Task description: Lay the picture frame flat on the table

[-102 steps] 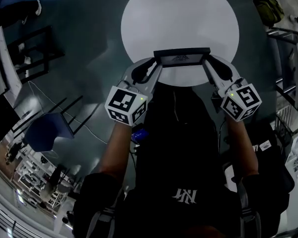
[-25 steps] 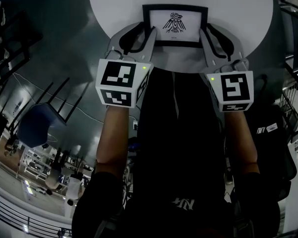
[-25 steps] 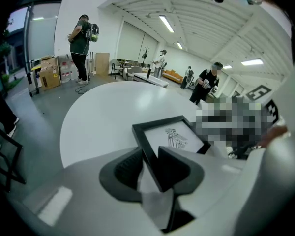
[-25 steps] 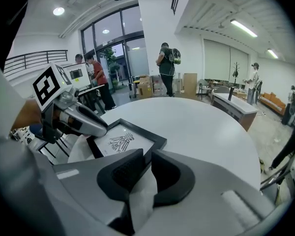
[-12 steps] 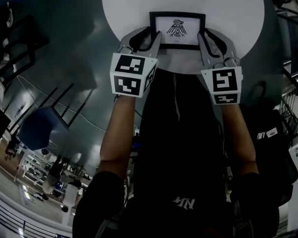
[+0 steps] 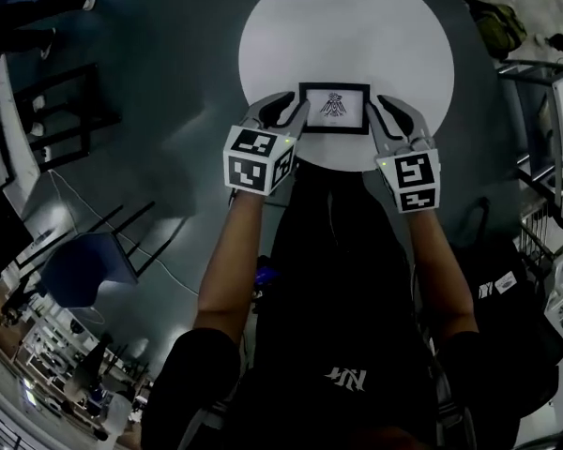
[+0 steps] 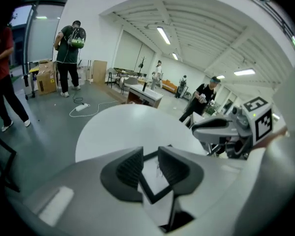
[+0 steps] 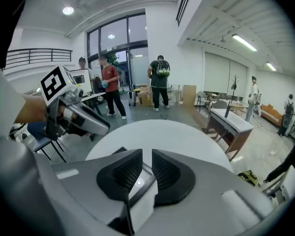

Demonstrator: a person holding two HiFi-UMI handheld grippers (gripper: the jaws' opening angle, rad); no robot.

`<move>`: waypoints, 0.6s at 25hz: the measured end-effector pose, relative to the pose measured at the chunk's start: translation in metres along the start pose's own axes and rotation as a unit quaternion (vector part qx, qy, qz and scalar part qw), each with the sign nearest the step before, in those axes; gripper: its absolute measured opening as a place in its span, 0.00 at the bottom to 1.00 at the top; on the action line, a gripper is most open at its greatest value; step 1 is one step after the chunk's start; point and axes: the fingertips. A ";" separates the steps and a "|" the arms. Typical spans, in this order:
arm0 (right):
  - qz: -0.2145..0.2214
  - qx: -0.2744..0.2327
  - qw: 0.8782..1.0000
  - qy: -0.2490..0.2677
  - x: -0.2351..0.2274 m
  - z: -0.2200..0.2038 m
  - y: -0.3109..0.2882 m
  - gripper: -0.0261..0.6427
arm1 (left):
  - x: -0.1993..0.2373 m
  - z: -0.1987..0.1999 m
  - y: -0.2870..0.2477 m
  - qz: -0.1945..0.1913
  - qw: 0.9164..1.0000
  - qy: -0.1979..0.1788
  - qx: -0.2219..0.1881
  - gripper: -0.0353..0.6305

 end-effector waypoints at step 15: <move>0.107 -0.199 0.974 -0.011 0.078 0.265 0.198 0.04 | -0.092 0.226 0.235 -0.044 0.969 -0.112 -0.216 0.06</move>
Point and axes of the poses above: the fingertips, and each gripper's own axes: y backward along the fingers, x to its left, z out of its top, and after that the axes turned 4 degrees about -y, right-handed
